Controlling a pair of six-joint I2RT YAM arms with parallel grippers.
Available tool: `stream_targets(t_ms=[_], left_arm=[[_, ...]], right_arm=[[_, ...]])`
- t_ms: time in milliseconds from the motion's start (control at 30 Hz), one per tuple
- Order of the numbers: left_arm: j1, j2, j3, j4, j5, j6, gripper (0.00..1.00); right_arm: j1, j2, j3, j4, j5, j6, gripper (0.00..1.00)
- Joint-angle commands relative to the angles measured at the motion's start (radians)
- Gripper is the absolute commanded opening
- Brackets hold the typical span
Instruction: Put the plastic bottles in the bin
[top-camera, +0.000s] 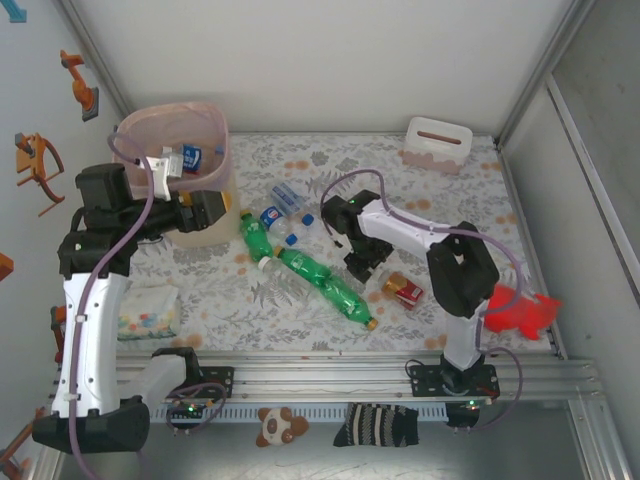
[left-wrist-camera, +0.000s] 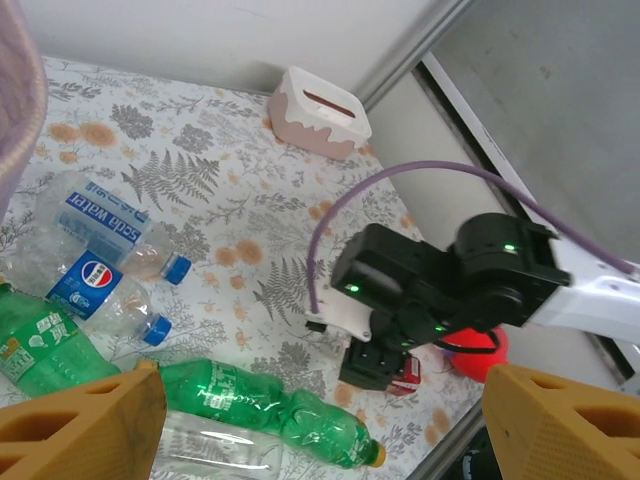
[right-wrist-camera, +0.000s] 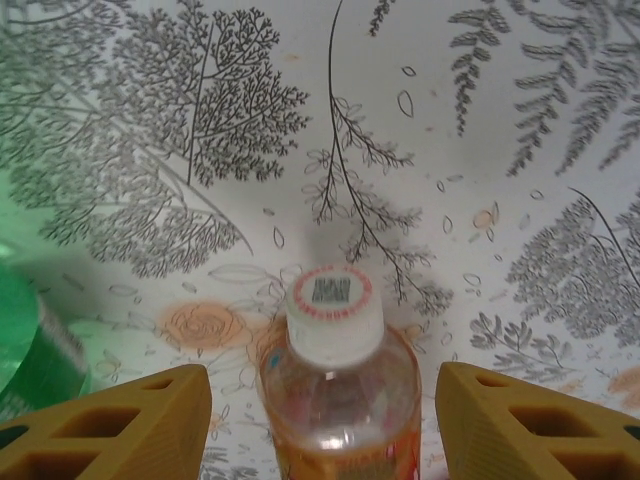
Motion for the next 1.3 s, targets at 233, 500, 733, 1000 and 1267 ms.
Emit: stream_targets(t_ms=[233, 500, 733, 1000, 1267], left_arm=[[-0.015, -0.073, -0.040, 0.025, 0.023, -0.041, 0.82], [-0.018, -0.073, -0.052, 0.025, 0.020, -0.042, 0.82], [-0.021, -0.067, -0.057, 0.029, 0.017, -0.042, 0.82], [-0.026, -0.065, -0.057, 0.032, 0.014, -0.046, 0.82], [-0.031, -0.063, -0.060, 0.040, 0.014, -0.052, 0.81]], right_arm=[[-0.048, 0.136, 0.065, -0.005, -0.013, -0.068, 0.56], [-0.056, 0.191, 0.050, -0.004, -0.025, -0.081, 0.52], [-0.057, 0.181, 0.036, -0.003, -0.023, -0.080, 0.45], [-0.056, 0.152, 0.024, -0.019, -0.014, -0.077, 0.43], [-0.056, 0.120, 0.010, -0.028, -0.011, -0.072, 0.44]])
